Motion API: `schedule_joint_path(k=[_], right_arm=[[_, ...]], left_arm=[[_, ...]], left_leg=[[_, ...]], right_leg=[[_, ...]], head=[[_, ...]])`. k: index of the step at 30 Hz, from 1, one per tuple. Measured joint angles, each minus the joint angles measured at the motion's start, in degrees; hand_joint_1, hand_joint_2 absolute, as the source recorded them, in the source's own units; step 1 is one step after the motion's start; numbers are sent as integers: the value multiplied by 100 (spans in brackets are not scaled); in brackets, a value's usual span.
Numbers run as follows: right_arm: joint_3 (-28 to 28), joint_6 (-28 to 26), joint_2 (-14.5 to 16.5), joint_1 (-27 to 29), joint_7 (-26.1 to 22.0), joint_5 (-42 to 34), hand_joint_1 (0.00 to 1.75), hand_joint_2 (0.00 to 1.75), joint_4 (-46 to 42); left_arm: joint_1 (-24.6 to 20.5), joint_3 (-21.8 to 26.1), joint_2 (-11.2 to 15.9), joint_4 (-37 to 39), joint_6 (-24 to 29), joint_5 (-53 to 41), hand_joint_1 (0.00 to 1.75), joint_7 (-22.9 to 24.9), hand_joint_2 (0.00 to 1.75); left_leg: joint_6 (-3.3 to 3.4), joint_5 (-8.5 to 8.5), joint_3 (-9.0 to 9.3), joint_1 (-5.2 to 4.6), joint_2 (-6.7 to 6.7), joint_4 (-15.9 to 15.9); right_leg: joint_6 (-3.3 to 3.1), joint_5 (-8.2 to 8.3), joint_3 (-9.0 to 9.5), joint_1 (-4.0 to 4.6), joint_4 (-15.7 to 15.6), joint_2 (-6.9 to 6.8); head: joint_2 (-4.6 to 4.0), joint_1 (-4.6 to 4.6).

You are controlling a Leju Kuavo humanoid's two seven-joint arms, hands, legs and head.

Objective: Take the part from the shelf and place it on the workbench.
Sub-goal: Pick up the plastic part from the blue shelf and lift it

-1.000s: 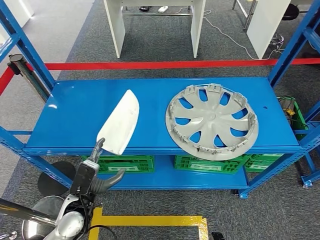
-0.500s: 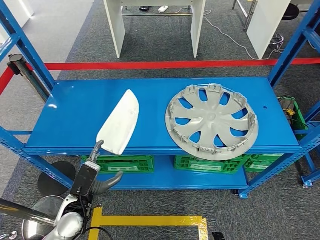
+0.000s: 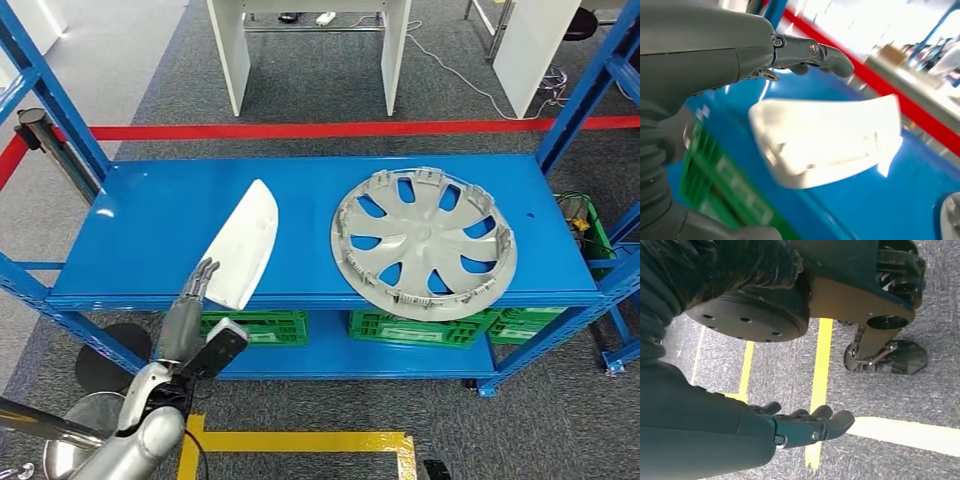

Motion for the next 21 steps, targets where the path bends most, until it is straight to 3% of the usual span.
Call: schedule_joint_path(k=[9,21], right_arm=[[-19,24,0,-16,77,75,0,175,0],[-19,74,0,-26,173,173,0,175,0]], left_arm=[[-191,-42,-101,237,122,-1290,0,284,175],[-214,-70,-133,282,20,-1386,0,326,175]], left_leg=[[0,0,7,0,5,0],[0,0,1,0,5,0]], right_leg=[[0,0,-3,0,0,3],[0,0,-2,0,0,2]], head=[[0,-1],[1,1]])
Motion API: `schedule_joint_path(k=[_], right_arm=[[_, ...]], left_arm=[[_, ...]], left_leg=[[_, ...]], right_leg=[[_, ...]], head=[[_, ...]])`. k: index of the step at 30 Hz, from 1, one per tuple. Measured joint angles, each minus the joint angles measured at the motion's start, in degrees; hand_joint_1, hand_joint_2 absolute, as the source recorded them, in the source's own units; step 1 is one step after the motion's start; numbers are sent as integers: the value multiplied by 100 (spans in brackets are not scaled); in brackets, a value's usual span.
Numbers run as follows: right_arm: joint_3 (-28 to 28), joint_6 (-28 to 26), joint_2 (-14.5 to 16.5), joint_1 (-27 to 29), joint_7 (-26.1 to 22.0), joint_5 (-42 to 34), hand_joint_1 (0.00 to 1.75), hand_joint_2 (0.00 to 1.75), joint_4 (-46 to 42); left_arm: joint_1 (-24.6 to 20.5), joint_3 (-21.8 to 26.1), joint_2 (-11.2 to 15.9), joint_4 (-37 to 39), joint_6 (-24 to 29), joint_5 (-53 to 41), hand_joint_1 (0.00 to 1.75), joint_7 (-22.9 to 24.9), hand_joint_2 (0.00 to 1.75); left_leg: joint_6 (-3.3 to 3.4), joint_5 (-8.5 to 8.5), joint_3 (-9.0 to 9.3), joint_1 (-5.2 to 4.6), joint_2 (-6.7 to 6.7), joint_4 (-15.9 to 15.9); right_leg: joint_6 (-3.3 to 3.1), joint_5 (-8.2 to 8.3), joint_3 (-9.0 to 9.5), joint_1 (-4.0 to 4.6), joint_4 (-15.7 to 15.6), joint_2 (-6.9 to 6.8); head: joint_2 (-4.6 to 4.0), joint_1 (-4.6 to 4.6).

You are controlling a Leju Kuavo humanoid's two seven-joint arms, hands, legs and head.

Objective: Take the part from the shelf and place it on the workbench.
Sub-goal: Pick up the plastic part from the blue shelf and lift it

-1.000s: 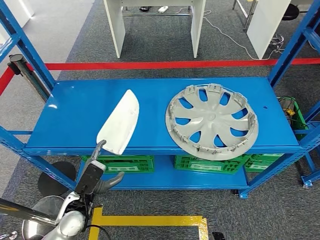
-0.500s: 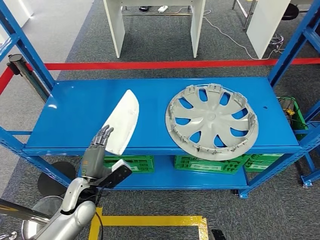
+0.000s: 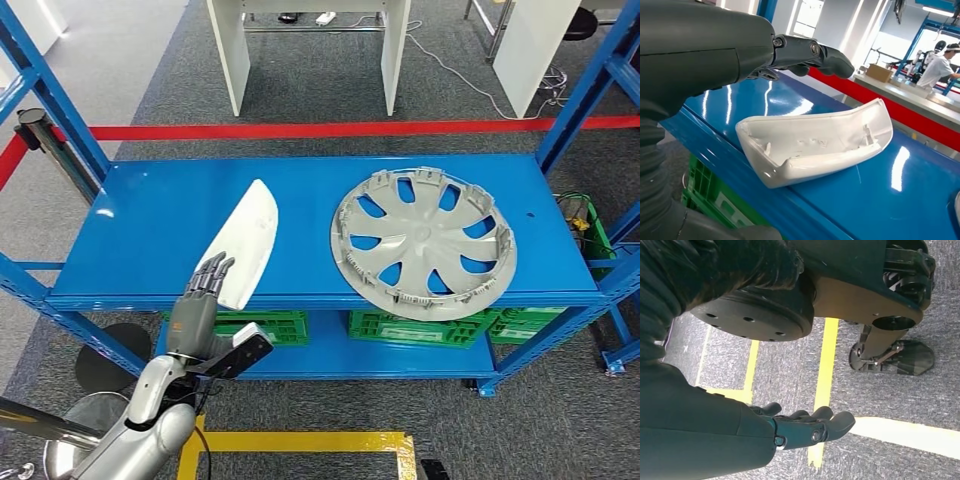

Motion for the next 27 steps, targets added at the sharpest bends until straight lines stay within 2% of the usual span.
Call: schedule_joint_path(k=[10,27], right_arm=[[0,21,0,-16,43,92,0,175,0],[0,37,0,-124,134,225,0,175,0]], left_arm=[[-95,130,-46,255,-335,487,0,2,175],[-795,534,-85,1423,-417,697,0,-72,175]], left_leg=[[0,0,0,0,0,0],[0,0,5,0,0,0]], right_leg=[[0,0,0,0,0,-1],[0,0,-1,0,0,-1]], head=[[-1,-1],[-1,-1]])
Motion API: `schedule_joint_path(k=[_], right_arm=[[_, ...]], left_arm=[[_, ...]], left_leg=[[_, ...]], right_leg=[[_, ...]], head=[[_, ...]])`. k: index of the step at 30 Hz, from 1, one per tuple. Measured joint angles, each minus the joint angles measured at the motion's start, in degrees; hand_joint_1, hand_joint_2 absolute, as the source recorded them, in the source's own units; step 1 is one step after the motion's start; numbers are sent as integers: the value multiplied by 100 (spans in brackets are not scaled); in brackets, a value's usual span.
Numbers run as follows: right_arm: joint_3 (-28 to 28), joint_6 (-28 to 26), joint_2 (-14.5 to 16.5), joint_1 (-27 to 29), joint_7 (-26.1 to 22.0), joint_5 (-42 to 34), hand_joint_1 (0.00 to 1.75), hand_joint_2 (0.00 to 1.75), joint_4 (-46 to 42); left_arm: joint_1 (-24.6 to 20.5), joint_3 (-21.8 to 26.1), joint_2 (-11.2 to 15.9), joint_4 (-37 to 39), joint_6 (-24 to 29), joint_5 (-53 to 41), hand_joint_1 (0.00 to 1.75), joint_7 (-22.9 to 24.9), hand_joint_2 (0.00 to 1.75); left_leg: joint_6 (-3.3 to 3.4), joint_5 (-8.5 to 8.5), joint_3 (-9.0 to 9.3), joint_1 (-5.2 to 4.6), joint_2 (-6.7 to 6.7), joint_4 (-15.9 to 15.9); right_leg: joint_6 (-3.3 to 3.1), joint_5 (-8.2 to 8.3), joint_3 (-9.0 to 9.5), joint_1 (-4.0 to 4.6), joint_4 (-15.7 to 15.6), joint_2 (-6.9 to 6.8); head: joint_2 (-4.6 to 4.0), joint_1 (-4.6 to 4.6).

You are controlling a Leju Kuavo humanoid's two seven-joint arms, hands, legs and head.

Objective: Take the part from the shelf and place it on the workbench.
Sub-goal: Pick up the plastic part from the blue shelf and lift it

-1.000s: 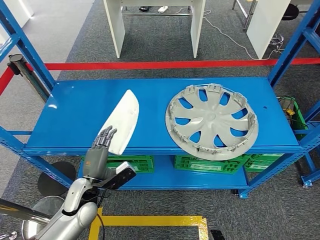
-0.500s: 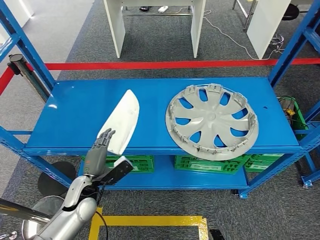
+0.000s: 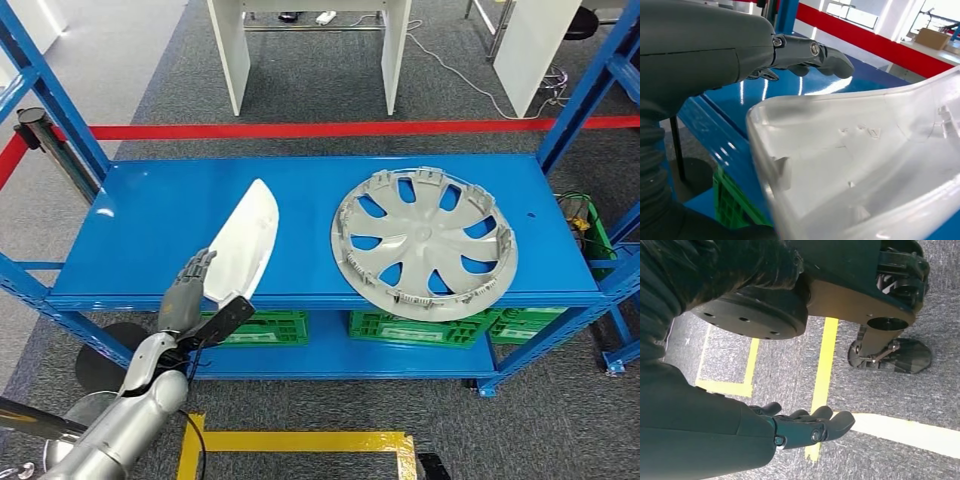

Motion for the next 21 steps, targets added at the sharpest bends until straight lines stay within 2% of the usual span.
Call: schedule_joint_path(k=[12,21], right_arm=[[1,17,0,-49,55,87,0,175,0],[10,81,0,-84,108,192,0,175,0]], left_arm=[[-388,-3,-105,492,55,-133,0,-189,175],[-671,-12,-289,928,45,-49,0,-454,175]], left_leg=[[0,0,0,0,0,1],[0,0,0,-1,-2,1]], right_leg=[[0,0,0,0,0,1],[0,0,1,-1,0,-3]], head=[[0,1],[1,1]])
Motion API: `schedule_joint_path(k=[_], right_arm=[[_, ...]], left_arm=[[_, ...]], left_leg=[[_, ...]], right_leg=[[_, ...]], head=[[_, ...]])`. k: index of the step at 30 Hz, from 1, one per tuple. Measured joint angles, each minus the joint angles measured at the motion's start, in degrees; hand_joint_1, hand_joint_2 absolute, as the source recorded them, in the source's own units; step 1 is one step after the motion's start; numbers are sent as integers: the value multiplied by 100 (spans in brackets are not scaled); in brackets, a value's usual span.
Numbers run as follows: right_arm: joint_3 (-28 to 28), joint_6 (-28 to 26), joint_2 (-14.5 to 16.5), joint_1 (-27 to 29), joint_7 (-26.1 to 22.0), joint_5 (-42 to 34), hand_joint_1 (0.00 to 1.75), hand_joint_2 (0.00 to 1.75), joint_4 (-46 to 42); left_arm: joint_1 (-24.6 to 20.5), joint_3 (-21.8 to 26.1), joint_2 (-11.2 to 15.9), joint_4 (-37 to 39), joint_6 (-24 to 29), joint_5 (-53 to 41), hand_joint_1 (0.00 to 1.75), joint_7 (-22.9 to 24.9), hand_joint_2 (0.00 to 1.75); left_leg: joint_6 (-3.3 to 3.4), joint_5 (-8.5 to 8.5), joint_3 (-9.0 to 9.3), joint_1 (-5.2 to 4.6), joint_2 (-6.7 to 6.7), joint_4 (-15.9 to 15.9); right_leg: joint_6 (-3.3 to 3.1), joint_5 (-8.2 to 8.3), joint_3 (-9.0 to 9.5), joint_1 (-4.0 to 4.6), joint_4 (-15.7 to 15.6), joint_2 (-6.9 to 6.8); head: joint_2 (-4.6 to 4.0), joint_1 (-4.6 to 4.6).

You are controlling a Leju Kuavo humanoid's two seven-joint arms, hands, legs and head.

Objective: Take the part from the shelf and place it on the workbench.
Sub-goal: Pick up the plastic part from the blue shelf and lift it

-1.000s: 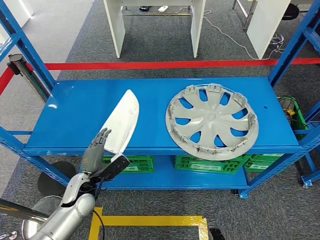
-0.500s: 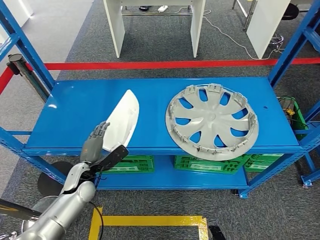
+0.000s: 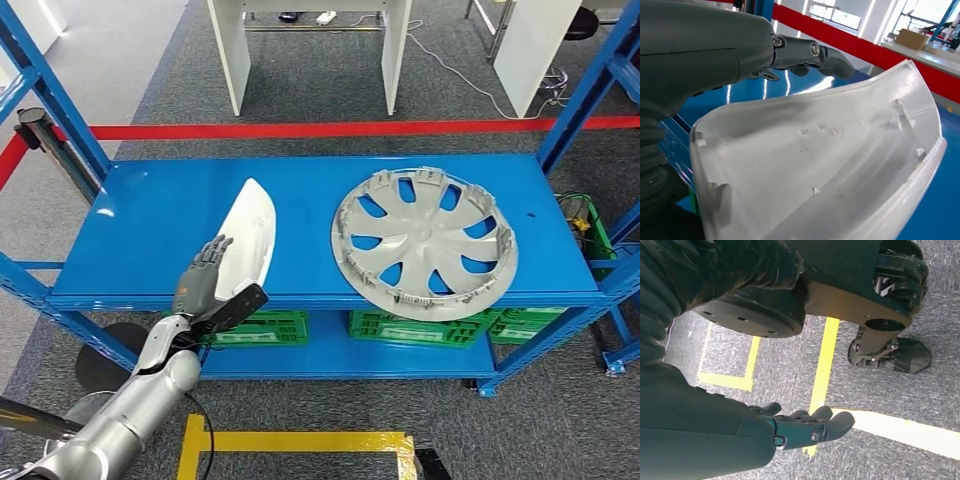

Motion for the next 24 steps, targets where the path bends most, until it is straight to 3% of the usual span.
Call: schedule_joint_path(k=[24], right_arm=[[5,14,0,-62,84,103,0,175,-2]], left_arm=[[-162,-19,-237,499,-279,195,0,-149,175]], left_leg=[[4,9,-3,-3,0,4]], right_leg=[[9,9,0,-2,0,1]], head=[[1,1]])
